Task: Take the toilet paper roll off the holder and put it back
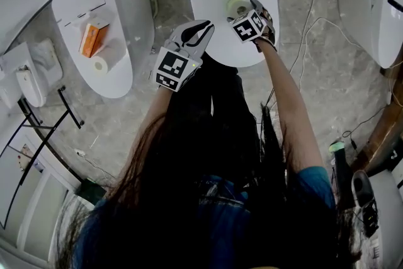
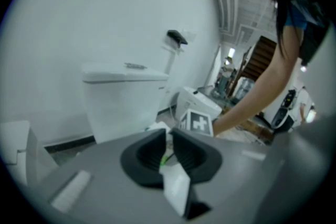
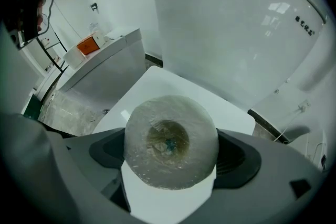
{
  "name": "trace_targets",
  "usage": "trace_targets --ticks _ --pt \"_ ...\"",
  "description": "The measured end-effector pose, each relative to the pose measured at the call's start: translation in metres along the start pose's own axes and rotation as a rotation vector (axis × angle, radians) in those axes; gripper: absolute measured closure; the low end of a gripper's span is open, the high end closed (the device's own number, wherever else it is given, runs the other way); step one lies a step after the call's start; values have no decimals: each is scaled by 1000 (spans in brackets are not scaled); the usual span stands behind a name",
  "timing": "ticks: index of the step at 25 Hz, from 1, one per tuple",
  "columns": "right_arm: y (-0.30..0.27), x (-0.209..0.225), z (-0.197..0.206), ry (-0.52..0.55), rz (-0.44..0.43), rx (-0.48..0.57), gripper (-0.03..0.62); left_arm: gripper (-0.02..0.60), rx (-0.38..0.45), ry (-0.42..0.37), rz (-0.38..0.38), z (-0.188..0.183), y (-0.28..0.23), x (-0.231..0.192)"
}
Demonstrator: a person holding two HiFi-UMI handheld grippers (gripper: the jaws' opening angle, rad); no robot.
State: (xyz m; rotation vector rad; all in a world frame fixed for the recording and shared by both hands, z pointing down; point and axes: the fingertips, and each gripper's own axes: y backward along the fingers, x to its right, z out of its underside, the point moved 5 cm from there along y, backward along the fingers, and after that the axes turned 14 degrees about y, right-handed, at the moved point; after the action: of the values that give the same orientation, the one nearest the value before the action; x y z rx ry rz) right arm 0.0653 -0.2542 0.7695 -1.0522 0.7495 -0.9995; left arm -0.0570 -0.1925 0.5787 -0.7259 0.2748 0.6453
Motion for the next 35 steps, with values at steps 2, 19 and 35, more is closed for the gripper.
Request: trace_targets --ticks 2,19,35 --pt "2 1 3 5 -19 -8 137 548 1 -1 1 -1 1 2" --pt "125 -15 19 -32 -84 210 138 548 41 -19 -6 -11 11 47" --pt "327 -63 5 -452 -91 649 143 548 123 -38 -10 -47 74 157"
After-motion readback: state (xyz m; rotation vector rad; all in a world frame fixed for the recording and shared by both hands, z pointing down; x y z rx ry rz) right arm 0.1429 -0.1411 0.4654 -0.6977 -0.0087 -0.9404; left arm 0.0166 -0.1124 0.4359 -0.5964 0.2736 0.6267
